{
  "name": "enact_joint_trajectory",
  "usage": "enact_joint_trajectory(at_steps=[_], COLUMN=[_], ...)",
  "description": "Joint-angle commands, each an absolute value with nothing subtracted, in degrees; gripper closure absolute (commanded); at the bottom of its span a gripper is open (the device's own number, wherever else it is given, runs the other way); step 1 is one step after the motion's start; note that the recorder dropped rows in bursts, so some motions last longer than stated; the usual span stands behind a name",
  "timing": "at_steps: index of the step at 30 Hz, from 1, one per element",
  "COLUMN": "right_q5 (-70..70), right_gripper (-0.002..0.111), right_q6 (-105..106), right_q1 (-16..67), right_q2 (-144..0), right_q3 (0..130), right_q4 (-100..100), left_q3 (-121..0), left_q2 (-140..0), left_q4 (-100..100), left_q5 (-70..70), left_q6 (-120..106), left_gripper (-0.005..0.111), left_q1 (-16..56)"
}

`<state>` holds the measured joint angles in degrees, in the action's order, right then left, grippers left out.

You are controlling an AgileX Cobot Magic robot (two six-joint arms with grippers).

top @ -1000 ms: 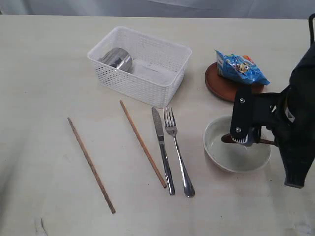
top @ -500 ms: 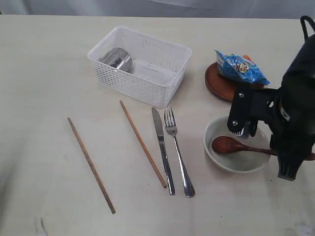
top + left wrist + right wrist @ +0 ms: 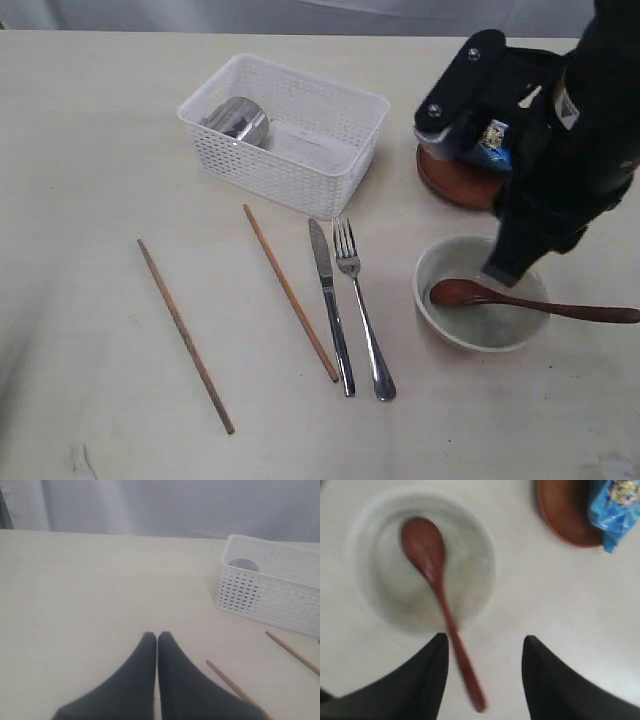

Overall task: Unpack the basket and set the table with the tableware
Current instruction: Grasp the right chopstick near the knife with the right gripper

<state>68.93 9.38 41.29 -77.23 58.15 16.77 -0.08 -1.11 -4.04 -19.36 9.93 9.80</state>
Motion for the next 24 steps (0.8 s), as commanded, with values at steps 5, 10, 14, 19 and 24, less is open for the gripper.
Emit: enact_joint_trajectory(at_steps=[5, 10, 14, 19, 24], right_q5=[65.04, 56.27, 50.75, 47.69, 46.63], right_gripper=[0.063, 0.063, 0.063, 0.063, 0.063], right_q6=[7.25, 0.82, -1.29, -10.47, -12.43], right_q1=[42.91, 52.39, 53.42, 53.42, 53.42], right_q2=[-81.50, -92.08, -101.23, -109.48, -114.01], right_q3=[61.93, 61.93, 64.18, 71.19, 73.29], right_q4=[-17.41, -12.32, -12.32, -4.10, -3.42], left_q3=[0.00, 0.00, 0.00, 0.00, 0.00], left_q2=[-1.28, -1.28, -1.28, -1.28, -1.28], left_q4=[-4.02, -4.02, -4.02, -4.02, -4.02], left_q5=[-18.79, -18.79, -18.79, -18.79, -18.79], left_q6=[10.23, 10.23, 10.23, 10.23, 10.23], left_gripper=[0.106, 0.106, 0.106, 0.106, 0.106], left_q1=[9.97, 9.97, 9.97, 9.97, 9.97])
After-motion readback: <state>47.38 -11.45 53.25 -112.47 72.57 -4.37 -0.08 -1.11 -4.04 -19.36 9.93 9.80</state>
